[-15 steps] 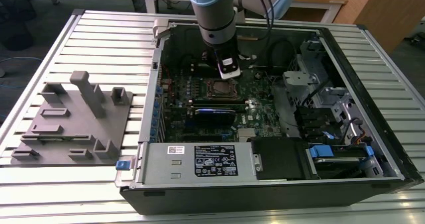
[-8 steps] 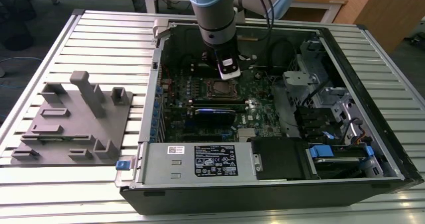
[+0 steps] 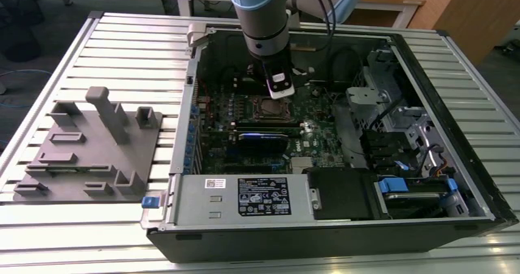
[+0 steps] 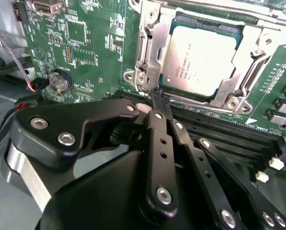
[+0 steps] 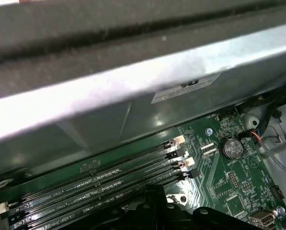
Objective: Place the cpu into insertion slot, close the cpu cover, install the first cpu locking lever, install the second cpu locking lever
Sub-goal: 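Install the first cpu locking lever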
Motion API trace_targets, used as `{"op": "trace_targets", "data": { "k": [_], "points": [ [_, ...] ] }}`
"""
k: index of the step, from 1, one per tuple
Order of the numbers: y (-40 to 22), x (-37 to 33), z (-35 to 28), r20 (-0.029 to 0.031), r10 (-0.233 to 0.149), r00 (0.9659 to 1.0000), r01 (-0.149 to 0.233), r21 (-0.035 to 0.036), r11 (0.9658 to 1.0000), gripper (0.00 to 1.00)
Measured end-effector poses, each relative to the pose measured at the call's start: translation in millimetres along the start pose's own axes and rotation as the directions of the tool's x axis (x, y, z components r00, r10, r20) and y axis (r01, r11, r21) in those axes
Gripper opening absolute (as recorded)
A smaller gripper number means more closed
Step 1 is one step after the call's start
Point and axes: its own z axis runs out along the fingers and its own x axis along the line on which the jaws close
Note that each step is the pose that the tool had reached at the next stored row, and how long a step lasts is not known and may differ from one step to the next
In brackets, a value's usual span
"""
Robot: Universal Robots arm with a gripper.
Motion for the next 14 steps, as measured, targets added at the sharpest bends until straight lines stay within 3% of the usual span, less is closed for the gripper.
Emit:
{"op": "trace_targets", "data": {
  "k": [4, 14],
  "points": [
    [0.1, -0.1, -0.7, -0.0001, 0.000, 1.0000, 0.000, -0.0003, 1.0000, 0.11],
    [6.2, -3.7, -20.6, -0.0001, 0.000, 1.0000, 0.000, 0.0000, 1.0000, 0.11]
  ]
}}
